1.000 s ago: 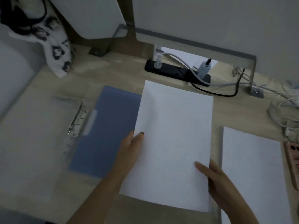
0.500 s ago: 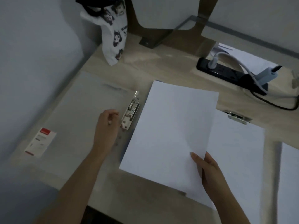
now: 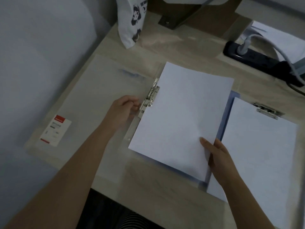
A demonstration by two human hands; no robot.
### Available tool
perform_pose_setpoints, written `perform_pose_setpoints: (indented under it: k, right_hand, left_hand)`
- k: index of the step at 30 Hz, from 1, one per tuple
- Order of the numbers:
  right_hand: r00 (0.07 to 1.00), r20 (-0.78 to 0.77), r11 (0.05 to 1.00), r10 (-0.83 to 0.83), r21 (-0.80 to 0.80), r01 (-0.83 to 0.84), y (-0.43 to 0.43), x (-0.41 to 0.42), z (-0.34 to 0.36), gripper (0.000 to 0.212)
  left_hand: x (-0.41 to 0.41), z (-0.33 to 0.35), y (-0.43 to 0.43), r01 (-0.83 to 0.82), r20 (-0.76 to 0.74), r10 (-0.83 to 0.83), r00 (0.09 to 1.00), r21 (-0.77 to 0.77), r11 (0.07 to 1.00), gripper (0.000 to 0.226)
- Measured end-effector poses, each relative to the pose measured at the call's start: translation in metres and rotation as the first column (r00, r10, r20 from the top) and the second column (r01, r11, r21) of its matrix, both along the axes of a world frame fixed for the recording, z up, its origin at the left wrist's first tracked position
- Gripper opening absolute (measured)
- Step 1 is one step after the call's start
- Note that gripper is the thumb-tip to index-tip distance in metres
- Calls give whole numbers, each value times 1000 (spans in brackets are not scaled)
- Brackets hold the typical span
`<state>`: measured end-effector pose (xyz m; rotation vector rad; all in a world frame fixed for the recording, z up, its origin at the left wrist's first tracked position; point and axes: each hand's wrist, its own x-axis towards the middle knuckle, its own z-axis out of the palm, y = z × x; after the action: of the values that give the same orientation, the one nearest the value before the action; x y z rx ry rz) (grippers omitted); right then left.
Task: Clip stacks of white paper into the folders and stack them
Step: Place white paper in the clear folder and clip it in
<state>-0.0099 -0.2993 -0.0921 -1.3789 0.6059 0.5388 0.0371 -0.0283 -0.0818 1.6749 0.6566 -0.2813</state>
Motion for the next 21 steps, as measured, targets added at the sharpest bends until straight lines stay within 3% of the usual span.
perform_pose_setpoints:
  k: [5, 12, 21]
  right_hand:
    - [1000, 6, 1000, 11, 8, -11, -1, 1, -2, 19]
    - [1000, 26, 999, 16, 29, -17, -2, 0, -4, 22]
    - [999, 25, 999, 40, 4, -40, -4, -6, -8, 20]
  left_hand:
    - [12, 3, -2, 92, 68, -94, 993, 41, 995, 35]
    - [31, 10, -21, 113, 105, -100, 989, -128, 985, 36]
    - [37, 14, -22, 149, 118, -133, 984, -145, 978, 34]
